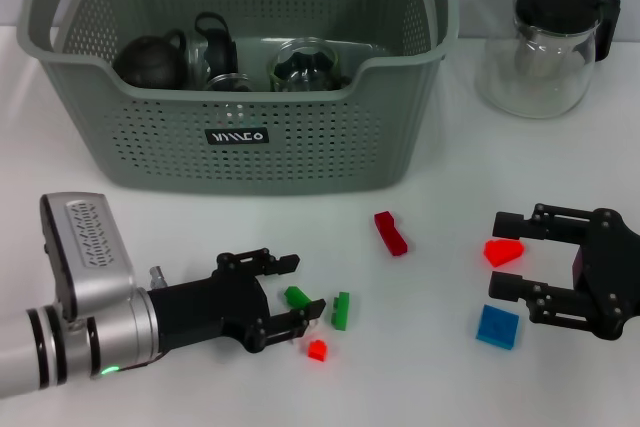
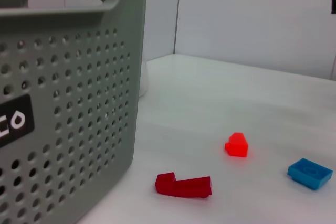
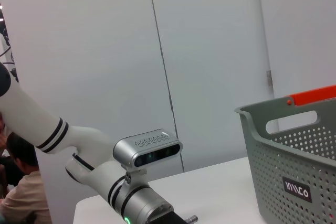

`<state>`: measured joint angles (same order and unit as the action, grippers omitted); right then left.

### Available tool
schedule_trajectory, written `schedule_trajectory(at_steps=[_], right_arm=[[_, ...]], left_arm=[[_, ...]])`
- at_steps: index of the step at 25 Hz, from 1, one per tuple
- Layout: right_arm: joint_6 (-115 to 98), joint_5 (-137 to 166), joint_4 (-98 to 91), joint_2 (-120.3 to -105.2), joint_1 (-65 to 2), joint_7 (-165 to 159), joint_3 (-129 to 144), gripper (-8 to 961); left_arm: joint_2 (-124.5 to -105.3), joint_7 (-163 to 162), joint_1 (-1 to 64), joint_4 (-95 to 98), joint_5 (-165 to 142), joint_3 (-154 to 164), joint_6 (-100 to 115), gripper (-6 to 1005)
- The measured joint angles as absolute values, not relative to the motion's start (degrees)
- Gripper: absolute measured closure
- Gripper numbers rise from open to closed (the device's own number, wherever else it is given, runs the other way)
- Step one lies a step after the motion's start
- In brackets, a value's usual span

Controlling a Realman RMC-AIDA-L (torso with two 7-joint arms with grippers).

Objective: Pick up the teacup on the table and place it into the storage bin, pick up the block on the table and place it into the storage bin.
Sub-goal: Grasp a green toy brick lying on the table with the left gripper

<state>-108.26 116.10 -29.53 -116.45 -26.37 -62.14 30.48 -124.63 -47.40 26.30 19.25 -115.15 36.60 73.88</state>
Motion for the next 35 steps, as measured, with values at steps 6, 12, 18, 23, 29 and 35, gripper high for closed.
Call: schedule_trajectory(at_steps=[6, 12, 18, 23, 29, 35], right_arm=[[-108.29, 116.1, -29.53, -116.46, -26.34, -62.14, 30.5, 279], [-108.29, 116.1, -29.54, -116.45, -26.29, -62.14, 30.5, 278], [-108.28, 116.1, -29.53, -116.45, -26.28, -62.14, 30.5, 278], [-108.28, 116.1, -29.53, -116.45, -26.28, -62.27, 30.43, 278], [-108.28, 116.1, -29.92, -116.45, -26.28, -63.17, 30.27, 279], [-108.42, 116.1, -30.09, -116.45, -26.28, -63.61, 30.23, 279]], left_arm=[[-124.71, -47.37, 26.9, 18.57, -115.13, 36.76, 73.29, 385], [-124.72, -47.37, 27.07, 18.45, -115.26, 36.83, 71.84, 389], [-124.63, -47.37, 26.95, 18.61, -115.14, 36.78, 71.8, 394], [-124.45, -47.45, 26.72, 19.08, -115.13, 36.44, 71.78, 398], [-124.42, -47.69, 26.49, 19.62, -115.13, 36.38, 71.36, 402], [-124.35, -47.65, 26.29, 19.71, -115.47, 36.64, 72.17, 407]])
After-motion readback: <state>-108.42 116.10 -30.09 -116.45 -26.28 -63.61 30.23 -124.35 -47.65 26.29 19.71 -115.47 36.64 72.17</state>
